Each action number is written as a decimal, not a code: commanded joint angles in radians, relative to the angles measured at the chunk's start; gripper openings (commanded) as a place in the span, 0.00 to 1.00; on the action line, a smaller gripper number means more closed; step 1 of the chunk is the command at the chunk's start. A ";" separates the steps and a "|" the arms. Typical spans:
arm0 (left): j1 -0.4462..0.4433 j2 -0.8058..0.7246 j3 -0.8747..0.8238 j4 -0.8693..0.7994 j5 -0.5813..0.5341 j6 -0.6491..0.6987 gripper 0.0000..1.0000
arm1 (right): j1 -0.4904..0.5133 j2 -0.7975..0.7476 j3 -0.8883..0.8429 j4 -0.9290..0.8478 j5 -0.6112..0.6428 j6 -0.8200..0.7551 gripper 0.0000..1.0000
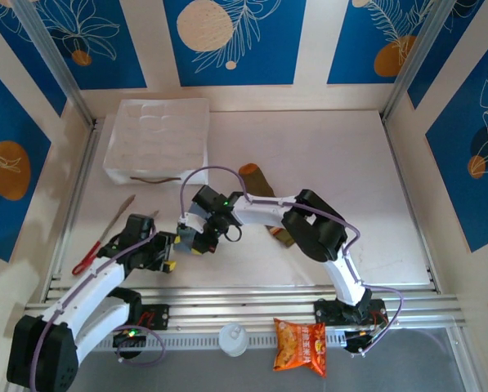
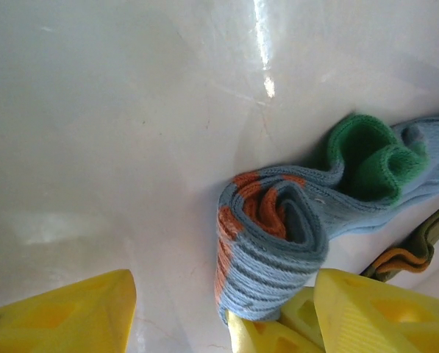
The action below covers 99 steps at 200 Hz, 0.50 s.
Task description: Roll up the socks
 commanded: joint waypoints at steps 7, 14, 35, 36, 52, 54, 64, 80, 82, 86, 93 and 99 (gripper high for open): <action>-0.007 0.015 -0.030 0.108 0.039 0.009 0.63 | -0.004 0.140 -0.031 -0.254 0.000 0.048 0.00; -0.010 0.024 -0.036 0.127 0.037 0.006 0.63 | -0.006 0.143 -0.027 -0.256 -0.005 0.051 0.00; -0.025 0.051 -0.042 0.197 0.031 0.001 0.63 | -0.012 0.161 -0.003 -0.280 -0.025 0.055 0.00; -0.025 0.052 -0.042 0.199 0.031 0.002 0.63 | -0.012 0.161 -0.002 -0.281 -0.025 0.056 0.00; -0.040 0.065 -0.035 0.211 0.024 0.010 0.63 | -0.016 0.175 0.016 -0.296 -0.033 0.060 0.00; -0.041 0.066 -0.035 0.210 0.023 0.009 0.63 | -0.016 0.175 0.017 -0.297 -0.033 0.061 0.00; -0.049 0.061 -0.037 0.211 0.018 0.011 0.62 | -0.021 0.182 0.027 -0.303 -0.039 0.067 0.00; -0.058 0.038 -0.038 0.182 0.007 0.013 0.62 | -0.033 0.199 0.044 -0.317 -0.053 0.082 0.00; -0.060 0.034 -0.037 0.176 0.006 0.013 0.62 | -0.033 0.201 0.046 -0.320 -0.054 0.083 0.00; -0.061 0.026 -0.038 0.167 0.004 0.013 0.62 | -0.037 0.204 0.050 -0.324 -0.056 0.087 0.00; -0.063 0.014 -0.038 0.152 0.001 0.013 0.60 | -0.040 0.210 0.055 -0.329 -0.060 0.090 0.00; -0.065 0.002 -0.038 0.135 0.001 0.013 0.59 | -0.043 0.213 0.060 -0.332 -0.065 0.091 0.00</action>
